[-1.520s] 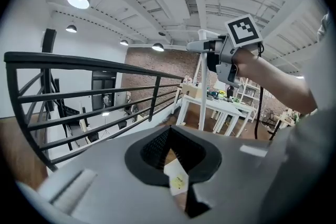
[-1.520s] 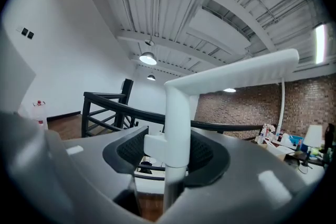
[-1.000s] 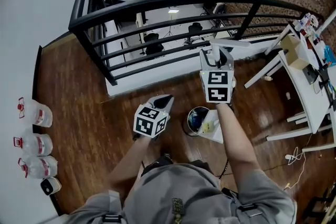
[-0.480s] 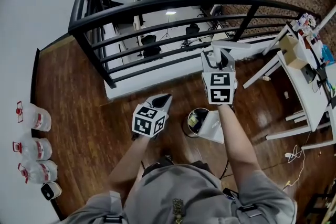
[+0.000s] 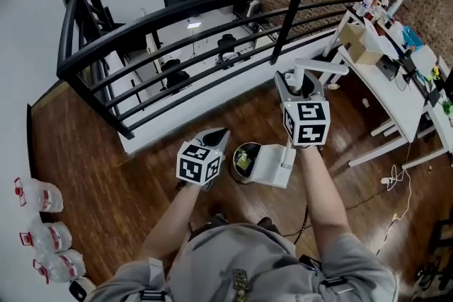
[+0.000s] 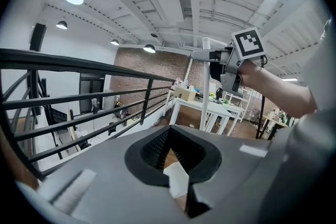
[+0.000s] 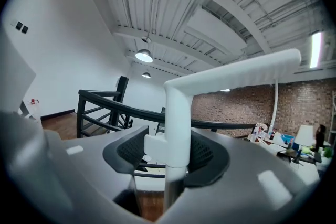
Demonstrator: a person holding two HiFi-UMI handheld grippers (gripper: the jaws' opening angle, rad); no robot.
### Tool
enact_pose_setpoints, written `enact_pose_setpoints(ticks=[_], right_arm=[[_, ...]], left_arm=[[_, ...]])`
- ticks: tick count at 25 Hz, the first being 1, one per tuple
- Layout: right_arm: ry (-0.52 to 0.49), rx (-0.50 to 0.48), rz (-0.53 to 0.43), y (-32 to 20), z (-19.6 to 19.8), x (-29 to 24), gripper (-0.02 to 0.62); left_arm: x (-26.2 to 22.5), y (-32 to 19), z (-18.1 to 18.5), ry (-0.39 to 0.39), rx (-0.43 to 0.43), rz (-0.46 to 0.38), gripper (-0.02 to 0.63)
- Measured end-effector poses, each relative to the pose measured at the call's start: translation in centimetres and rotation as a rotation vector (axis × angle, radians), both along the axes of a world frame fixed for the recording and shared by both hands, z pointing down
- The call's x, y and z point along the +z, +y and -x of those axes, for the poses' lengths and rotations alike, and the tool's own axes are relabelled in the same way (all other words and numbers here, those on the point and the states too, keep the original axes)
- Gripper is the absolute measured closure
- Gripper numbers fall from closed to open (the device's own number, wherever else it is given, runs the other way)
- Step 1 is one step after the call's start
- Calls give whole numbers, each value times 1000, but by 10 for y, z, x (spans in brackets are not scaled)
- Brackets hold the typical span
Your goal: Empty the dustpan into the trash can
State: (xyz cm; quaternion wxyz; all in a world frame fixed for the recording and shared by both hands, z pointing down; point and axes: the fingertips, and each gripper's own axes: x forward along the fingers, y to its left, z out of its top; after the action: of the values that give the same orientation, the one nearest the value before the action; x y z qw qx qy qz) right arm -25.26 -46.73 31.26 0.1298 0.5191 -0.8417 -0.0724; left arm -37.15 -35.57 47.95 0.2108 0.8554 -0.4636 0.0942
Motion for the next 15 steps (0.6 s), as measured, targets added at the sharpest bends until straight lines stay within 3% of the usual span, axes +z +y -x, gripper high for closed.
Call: enact_pose_setpoints(ticks=[8,15], right_arm=[[-131,133,27,21,-141,-5,399],[-236,196,57,53,-228,3,399]], left_arm=[[-11,-1,-112,-30,147,-14,601],[-15,9,-190,-52,238,-21,600]])
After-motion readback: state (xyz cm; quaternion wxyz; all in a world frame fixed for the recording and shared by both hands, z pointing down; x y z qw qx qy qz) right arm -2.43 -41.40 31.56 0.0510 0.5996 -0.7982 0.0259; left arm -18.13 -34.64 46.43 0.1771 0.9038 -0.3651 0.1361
